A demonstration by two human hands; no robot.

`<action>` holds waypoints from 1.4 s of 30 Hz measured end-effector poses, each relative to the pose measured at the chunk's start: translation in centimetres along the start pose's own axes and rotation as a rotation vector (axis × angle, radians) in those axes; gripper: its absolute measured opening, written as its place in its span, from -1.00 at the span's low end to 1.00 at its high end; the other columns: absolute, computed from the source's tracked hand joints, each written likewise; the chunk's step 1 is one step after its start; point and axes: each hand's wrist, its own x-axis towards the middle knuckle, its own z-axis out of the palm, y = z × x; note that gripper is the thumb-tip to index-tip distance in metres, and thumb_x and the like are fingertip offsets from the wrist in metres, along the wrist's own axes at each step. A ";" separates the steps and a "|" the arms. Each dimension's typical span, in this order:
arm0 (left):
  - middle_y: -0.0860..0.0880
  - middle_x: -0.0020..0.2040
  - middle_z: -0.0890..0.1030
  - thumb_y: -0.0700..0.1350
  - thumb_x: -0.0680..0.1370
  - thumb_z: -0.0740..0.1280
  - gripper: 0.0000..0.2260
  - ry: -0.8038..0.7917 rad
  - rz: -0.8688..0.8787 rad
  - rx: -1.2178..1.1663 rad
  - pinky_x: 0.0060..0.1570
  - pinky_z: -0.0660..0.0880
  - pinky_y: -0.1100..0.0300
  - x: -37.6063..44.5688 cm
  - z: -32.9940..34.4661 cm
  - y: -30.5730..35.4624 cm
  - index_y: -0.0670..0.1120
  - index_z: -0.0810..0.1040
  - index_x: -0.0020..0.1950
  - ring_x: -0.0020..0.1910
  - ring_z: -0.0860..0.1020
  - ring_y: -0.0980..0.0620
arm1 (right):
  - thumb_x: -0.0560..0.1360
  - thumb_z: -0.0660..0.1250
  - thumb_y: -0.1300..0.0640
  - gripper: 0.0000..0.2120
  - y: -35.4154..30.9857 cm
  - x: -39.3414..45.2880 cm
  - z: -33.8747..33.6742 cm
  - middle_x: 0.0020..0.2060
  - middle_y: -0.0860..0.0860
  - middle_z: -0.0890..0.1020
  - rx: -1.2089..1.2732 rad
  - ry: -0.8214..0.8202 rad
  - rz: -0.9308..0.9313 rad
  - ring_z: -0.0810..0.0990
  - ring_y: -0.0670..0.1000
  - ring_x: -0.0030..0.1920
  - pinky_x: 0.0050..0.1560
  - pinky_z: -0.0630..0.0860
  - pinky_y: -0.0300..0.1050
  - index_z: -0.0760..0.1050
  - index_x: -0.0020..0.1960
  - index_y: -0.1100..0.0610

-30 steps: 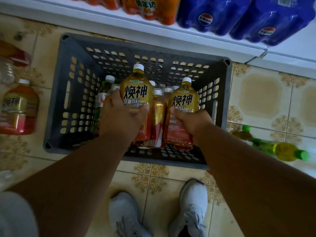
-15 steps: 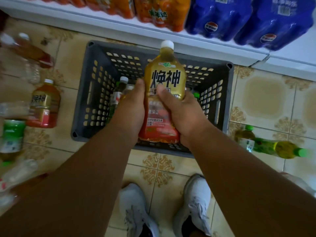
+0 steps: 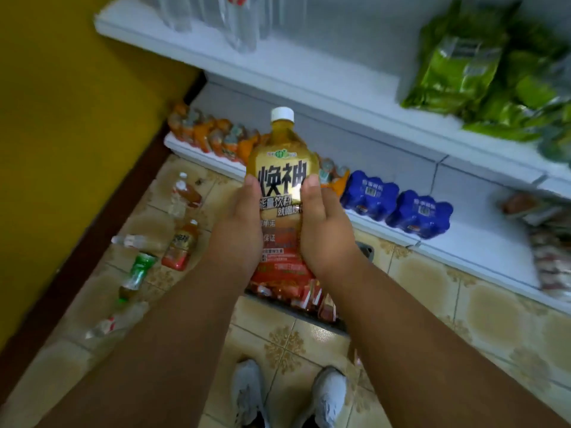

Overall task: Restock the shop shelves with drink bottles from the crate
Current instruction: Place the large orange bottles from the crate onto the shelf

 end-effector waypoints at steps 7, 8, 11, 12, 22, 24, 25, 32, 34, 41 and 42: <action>0.02 -0.07 0.75 0.60 0.27 0.10 -0.34 0.063 0.246 -0.086 -0.02 0.64 -0.10 -12.1 -6.0 15.3 0.22 0.65 0.06 -0.13 0.74 -0.03 | 0.45 -0.08 -0.55 -0.38 -18.6 -9.2 -1.7 -0.01 -0.05 0.65 0.040 -0.018 -0.191 0.66 -0.02 0.00 0.09 0.59 0.06 0.41 0.11 -0.11; 0.01 -0.07 0.75 0.60 0.28 0.09 -0.34 0.056 0.289 -0.102 -0.01 0.63 -0.13 -13.7 -6.9 17.0 0.21 0.65 0.06 -0.13 0.74 -0.05 | 0.42 -0.10 -0.56 -0.35 -20.9 -10.5 -1.9 -0.02 -0.06 0.65 0.035 -0.033 -0.234 0.65 -0.03 0.00 0.11 0.59 0.08 0.41 0.10 -0.09; -0.07 0.04 0.73 0.58 0.32 0.10 -0.28 0.022 0.405 -0.157 0.05 0.62 -0.20 -16.6 -9.2 21.4 0.15 0.61 0.19 -0.04 0.73 -0.12 | 0.38 -0.08 -0.53 -0.30 -27.0 -13.1 -2.0 -0.06 -0.09 0.63 0.028 -0.024 -0.382 0.63 -0.08 -0.03 0.07 0.56 0.02 0.44 0.12 -0.02; -0.07 0.01 0.74 0.57 0.33 0.10 -0.29 0.031 0.443 -0.166 0.00 0.64 -0.13 -17.1 -10.0 22.8 0.13 0.61 0.20 -0.07 0.74 -0.09 | 0.38 -0.07 -0.53 -0.29 -28.5 -13.5 -1.8 -0.06 -0.08 0.64 0.029 -0.012 -0.417 0.63 -0.07 -0.03 0.06 0.56 0.01 0.45 0.13 -0.01; -0.08 0.02 0.74 0.45 0.52 0.08 -0.37 -0.060 0.775 -0.166 0.08 0.63 -0.19 -18.2 -19.3 37.3 0.05 0.53 0.33 -0.04 0.73 -0.10 | 0.39 -0.03 -0.52 -0.35 -43.8 -14.3 3.7 -0.07 -0.05 0.67 0.152 0.113 -0.686 0.67 -0.06 -0.05 0.03 0.60 0.06 0.46 0.07 -0.03; -0.07 0.02 0.74 0.45 0.49 0.09 -0.40 -0.108 0.813 -0.167 0.09 0.63 -0.21 -17.6 -20.8 39.2 0.09 0.55 0.28 -0.03 0.73 -0.10 | 0.36 -0.04 -0.54 -0.36 -46.0 -14.1 4.8 -0.09 -0.06 0.66 0.153 0.142 -0.706 0.66 -0.08 -0.07 -0.01 0.58 0.03 0.43 0.04 -0.07; -0.07 0.02 0.74 0.45 0.49 0.09 -0.41 -0.121 0.816 -0.168 0.09 0.63 -0.22 -17.3 -21.2 39.8 0.10 0.56 0.26 -0.03 0.73 -0.10 | 0.35 -0.04 -0.54 -0.36 -46.5 -14.0 5.1 -0.07 -0.06 0.66 0.163 0.141 -0.702 0.66 -0.07 -0.05 0.01 0.60 0.06 0.43 0.05 -0.07; -0.16 0.29 0.59 0.63 0.30 0.13 -0.14 -0.149 0.796 -0.185 0.24 0.53 -0.26 -15.3 -21.3 41.3 0.08 0.53 0.36 0.22 0.61 -0.21 | 0.36 -0.06 -0.56 -0.32 -47.4 -12.1 5.6 -0.08 -0.09 0.65 0.159 0.187 -0.696 0.64 -0.14 -0.07 -0.01 0.60 -0.02 0.43 0.09 -0.06; -0.17 0.34 0.56 0.67 0.25 0.14 -0.06 -0.158 0.781 -0.190 0.26 0.51 -0.28 -14.8 -21.0 41.2 0.07 0.50 0.40 0.25 0.59 -0.24 | 0.34 -0.05 -0.64 -0.27 -47.2 -11.3 5.5 -0.07 -0.08 0.68 0.180 0.155 -0.694 0.67 -0.11 -0.06 0.05 0.63 0.10 0.43 0.10 -0.09; -0.01 0.07 0.73 0.66 0.13 0.31 -0.17 -0.140 0.818 -0.225 0.04 0.64 -0.23 -13.2 -20.6 41.4 0.23 0.50 0.27 -0.01 0.73 -0.12 | 0.32 0.02 -0.65 -0.26 -47.6 -8.0 5.3 -0.04 -0.16 0.69 0.169 0.038 -0.763 0.67 -0.16 -0.04 0.06 0.63 0.09 0.44 0.14 -0.10; 0.00 0.06 0.74 0.66 0.11 0.33 -0.15 -0.124 0.816 -0.224 0.02 0.65 -0.21 -13.0 -20.7 41.6 0.23 0.50 0.26 -0.02 0.73 -0.11 | 0.33 0.01 -0.64 -0.28 -47.8 -7.6 5.5 -0.04 -0.18 0.68 0.150 0.028 -0.767 0.66 -0.19 -0.03 0.06 0.63 0.05 0.44 0.15 -0.12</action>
